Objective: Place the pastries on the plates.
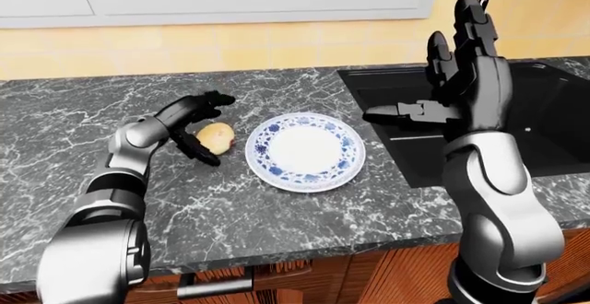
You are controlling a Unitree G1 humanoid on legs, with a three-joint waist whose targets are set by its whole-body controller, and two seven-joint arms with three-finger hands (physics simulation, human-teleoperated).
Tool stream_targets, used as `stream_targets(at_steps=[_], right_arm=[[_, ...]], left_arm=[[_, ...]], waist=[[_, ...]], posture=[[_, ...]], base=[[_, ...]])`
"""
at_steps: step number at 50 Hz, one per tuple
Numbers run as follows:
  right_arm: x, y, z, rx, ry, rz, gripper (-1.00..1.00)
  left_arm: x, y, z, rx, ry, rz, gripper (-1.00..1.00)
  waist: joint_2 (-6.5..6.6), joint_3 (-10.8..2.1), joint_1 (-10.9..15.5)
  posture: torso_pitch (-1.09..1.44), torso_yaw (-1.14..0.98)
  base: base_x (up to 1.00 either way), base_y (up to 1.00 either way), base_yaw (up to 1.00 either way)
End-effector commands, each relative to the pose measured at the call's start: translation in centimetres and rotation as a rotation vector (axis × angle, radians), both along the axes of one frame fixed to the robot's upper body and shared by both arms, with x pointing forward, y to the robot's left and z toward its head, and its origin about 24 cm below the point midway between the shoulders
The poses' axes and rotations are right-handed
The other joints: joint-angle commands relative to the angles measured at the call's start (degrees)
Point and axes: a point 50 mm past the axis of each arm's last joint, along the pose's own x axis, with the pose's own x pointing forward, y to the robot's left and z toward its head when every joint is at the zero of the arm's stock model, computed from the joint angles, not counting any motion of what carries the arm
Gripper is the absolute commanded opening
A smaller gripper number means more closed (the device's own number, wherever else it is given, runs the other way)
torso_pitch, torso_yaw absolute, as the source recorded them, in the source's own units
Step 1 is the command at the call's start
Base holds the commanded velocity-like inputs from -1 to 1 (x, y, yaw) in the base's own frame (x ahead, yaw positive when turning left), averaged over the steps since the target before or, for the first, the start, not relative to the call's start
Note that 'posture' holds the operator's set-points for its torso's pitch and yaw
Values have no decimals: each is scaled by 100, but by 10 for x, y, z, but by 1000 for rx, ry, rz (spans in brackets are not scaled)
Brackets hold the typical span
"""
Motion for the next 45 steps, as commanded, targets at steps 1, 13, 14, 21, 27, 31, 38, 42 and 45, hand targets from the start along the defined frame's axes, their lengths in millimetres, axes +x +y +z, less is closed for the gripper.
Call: stream_targets(at_steps=[1, 13, 14, 21, 27, 31, 38, 42, 45], right_arm=[[-5, 1, 13, -4, -76, 2, 100], [-6, 0, 17, -9, -85, 2, 100], [-6, -1, 17, -9, -85, 3, 100], [-6, 0, 16, -11, -85, 1, 100], [-7, 0, 16, -12, -84, 0, 100], [-7, 0, 16, -12, -85, 0, 100], [-8, -1, 16, -11, -85, -3, 100], [-7, 0, 16, -10, -85, -3, 100], [-6, -1, 16, -9, -86, -3, 100]], left_arm=[[4, -1, 26, -4, -98, -10, 47], [4, -3, 20, -4, -78, -18, 7], [3, -3, 19, 0, -77, -18, 7], [3, -3, 16, 10, -80, -17, -11], [4, -3, 23, 33, -130, -2, -28], [6, -5, 29, 44, -150, 0, -40], [10, -7, 48, 62, -184, -4, -50], [11, -9, 57, 70, -204, -3, -51], [13, -13, 67, 69, -223, -15, -52]], waist=[[23, -118, -1], [21, -115, 3], [20, -117, 4], [21, -125, 0], [22, -133, -6], [20, -131, -10], [11, -110, -11], [7, -95, -10], [8, -89, -8]], posture=[[-16, 0], [-16, 0], [-16, 0], [-16, 0], [-16, 0], [-16, 0], [-16, 0], [-16, 0], [-16, 0]], base=[[0, 0, 0], [0, 0, 0], [0, 0, 0], [0, 0, 0], [0, 0, 0], [0, 0, 0], [0, 0, 0], [0, 0, 0], [0, 0, 0]])
